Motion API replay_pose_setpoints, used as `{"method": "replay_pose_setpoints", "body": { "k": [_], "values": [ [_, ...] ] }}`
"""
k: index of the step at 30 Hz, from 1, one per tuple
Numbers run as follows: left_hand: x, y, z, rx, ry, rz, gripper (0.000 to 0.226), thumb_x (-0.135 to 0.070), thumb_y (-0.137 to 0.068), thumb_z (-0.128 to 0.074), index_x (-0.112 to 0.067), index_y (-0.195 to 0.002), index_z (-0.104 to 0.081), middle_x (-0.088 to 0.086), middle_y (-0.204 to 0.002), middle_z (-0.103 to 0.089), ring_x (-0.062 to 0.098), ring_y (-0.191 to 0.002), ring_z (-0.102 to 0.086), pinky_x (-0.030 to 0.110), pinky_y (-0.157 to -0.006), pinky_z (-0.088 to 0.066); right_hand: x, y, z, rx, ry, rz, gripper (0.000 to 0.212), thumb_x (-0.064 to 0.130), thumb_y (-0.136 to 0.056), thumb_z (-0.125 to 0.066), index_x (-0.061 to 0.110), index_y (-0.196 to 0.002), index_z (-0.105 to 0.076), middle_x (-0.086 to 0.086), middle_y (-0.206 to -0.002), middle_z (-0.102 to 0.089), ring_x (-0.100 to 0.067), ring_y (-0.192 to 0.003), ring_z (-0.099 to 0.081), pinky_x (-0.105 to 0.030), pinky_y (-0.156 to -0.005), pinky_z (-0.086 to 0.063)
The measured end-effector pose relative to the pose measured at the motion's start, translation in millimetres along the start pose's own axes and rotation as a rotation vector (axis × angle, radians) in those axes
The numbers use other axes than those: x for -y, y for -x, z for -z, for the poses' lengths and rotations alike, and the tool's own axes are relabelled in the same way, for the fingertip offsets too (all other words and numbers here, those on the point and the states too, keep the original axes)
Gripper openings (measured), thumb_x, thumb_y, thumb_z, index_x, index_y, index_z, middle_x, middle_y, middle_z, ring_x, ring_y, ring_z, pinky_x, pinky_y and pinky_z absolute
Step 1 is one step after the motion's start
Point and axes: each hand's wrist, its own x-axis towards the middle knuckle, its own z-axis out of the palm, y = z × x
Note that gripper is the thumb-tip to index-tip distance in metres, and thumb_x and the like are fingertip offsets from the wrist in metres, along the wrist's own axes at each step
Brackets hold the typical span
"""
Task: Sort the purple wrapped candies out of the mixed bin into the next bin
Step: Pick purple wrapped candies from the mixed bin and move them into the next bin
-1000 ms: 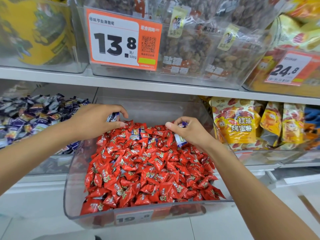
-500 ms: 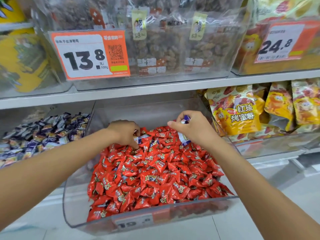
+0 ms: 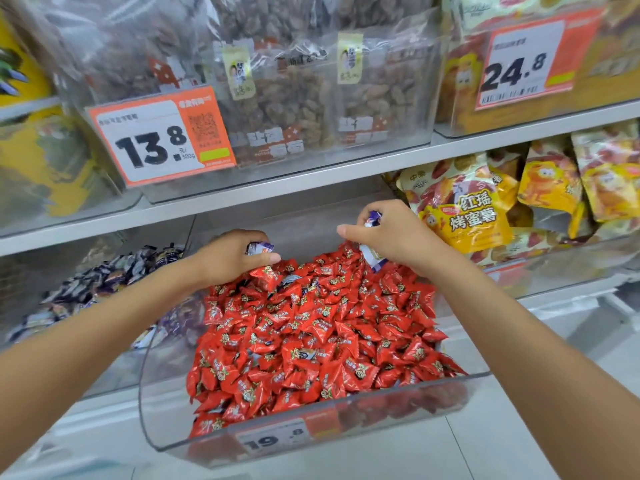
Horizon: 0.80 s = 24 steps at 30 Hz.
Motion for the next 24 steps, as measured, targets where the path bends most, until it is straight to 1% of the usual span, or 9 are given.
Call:
{"method": "replay_pose_setpoints", "body": {
  "k": [3, 6, 10, 12, 15, 17, 19, 22, 24],
  "values": [
    [1, 5, 2, 0.067, 0.053, 0.04, 0.065, -0.086, -0.073, -0.043, -0.026, -0.088, -0.065, -0.001, -0.088, -0.069, 0.018, -0.079, -0.063, 0.035, -0.076, -0.048, 1, 2, 2, 0.008, 0.018, 0.014, 0.035, 0.036, -0.083, -0.076, 0.011, -0.069, -0.056, 0.011, -0.032, -0.04, -0.004, -0.03, -0.035, -0.013, -0.036, -0.025],
    [0, 11, 0, 0.139, 0.226, 0.054, 0.072, -0.09, -0.067, -0.042, -0.029, -0.096, -0.066, -0.015, -0.103, -0.071, 0.005, -0.094, -0.065, 0.032, -0.09, -0.049, 1, 3, 3, 0.057, 0.073, 0.013, 0.028, 0.029, -0.084, -0.076, 0.011, -0.071, -0.059, 0.009, -0.044, -0.046, -0.003, -0.031, -0.035, -0.017, -0.039, -0.03],
    [-1, 17, -1, 0.219, 0.41, 0.166, 0.032, -0.052, -0.089, -0.05, -0.022, -0.1, -0.058, -0.019, -0.114, -0.066, -0.005, -0.067, -0.056, 0.019, -0.06, -0.048, -1, 7, 1, 0.167, 0.096, 0.001, 0.024, 0.025, -0.083, -0.077, 0.005, -0.081, -0.065, 0.005, -0.062, -0.056, -0.002, -0.034, -0.036, -0.013, -0.037, -0.03],
    [0, 19, 1, 0.228, 0.491, 0.187, 0.027, -0.039, -0.092, -0.053, -0.014, -0.101, -0.056, -0.023, -0.128, -0.06, -0.01, -0.08, -0.059, 0.018, -0.059, -0.048, 0, 9, 0, 0.197, 0.088, 0.004, 0.023, 0.024, -0.083, -0.077, 0.003, -0.085, -0.066, 0.005, -0.062, -0.057, -0.002, -0.033, -0.037, -0.011, -0.036, -0.029],
    [0, 22, 1, 0.214, 0.586, 0.194, 0.023, -0.034, -0.089, -0.059, -0.014, -0.099, -0.057, -0.023, -0.131, -0.055, -0.007, -0.113, -0.055, 0.02, -0.066, -0.053, 2, 10, 0, 0.202, 0.098, 0.014, 0.022, 0.023, -0.084, -0.076, 0.003, -0.086, -0.067, 0.009, -0.06, -0.055, 0.0, -0.033, -0.04, -0.008, -0.035, -0.028],
    [0, 23, 2, 0.195, 0.626, 0.168, 0.031, -0.037, -0.08, -0.066, -0.013, -0.097, -0.058, -0.022, -0.132, -0.056, 0.001, -0.117, -0.058, 0.026, -0.075, -0.054, 2, 10, 0, 0.212, 0.101, 0.012, 0.02, 0.021, -0.084, -0.076, 0.003, -0.085, -0.067, 0.011, -0.056, -0.053, 0.0, -0.032, -0.04, -0.008, -0.035, -0.027],
    [0, 25, 2, 0.172, 0.646, 0.145, 0.031, -0.031, -0.074, -0.074, -0.011, -0.093, -0.059, -0.017, -0.13, -0.061, 0.008, -0.109, -0.065, 0.035, -0.078, -0.052, 2, 11, -3, 0.228, 0.117, 0.023, 0.018, 0.019, -0.084, -0.076, 0.004, -0.086, -0.068, 0.01, -0.059, -0.056, 0.001, -0.033, -0.04, -0.008, -0.036, -0.028],
    [-2, 26, 1, 0.074, 0.577, 0.116, 0.022, -0.014, -0.077, -0.077, -0.009, -0.085, -0.058, -0.009, -0.109, -0.072, 0.007, -0.086, -0.068, 0.027, -0.062, -0.052, 0, 11, -7, 0.249, 0.155, 0.033, 0.015, 0.02, -0.083, -0.076, 0.007, -0.084, -0.067, 0.0, -0.075, -0.066, 0.0, -0.034, -0.039, -0.01, -0.039, -0.031],
    [-3, 28, 0, -0.01, 0.467, 0.056, 0.03, -0.018, -0.079, -0.077, -0.009, -0.083, -0.048, -0.003, -0.086, -0.066, 0.007, -0.07, -0.056, 0.024, -0.061, -0.044, -2, 11, -9, 0.257, 0.164, 0.027, 0.014, 0.019, -0.083, -0.076, 0.008, -0.083, -0.067, 0.002, -0.068, -0.063, -0.002, -0.035, -0.036, -0.013, -0.038, -0.032]
  ]
}}
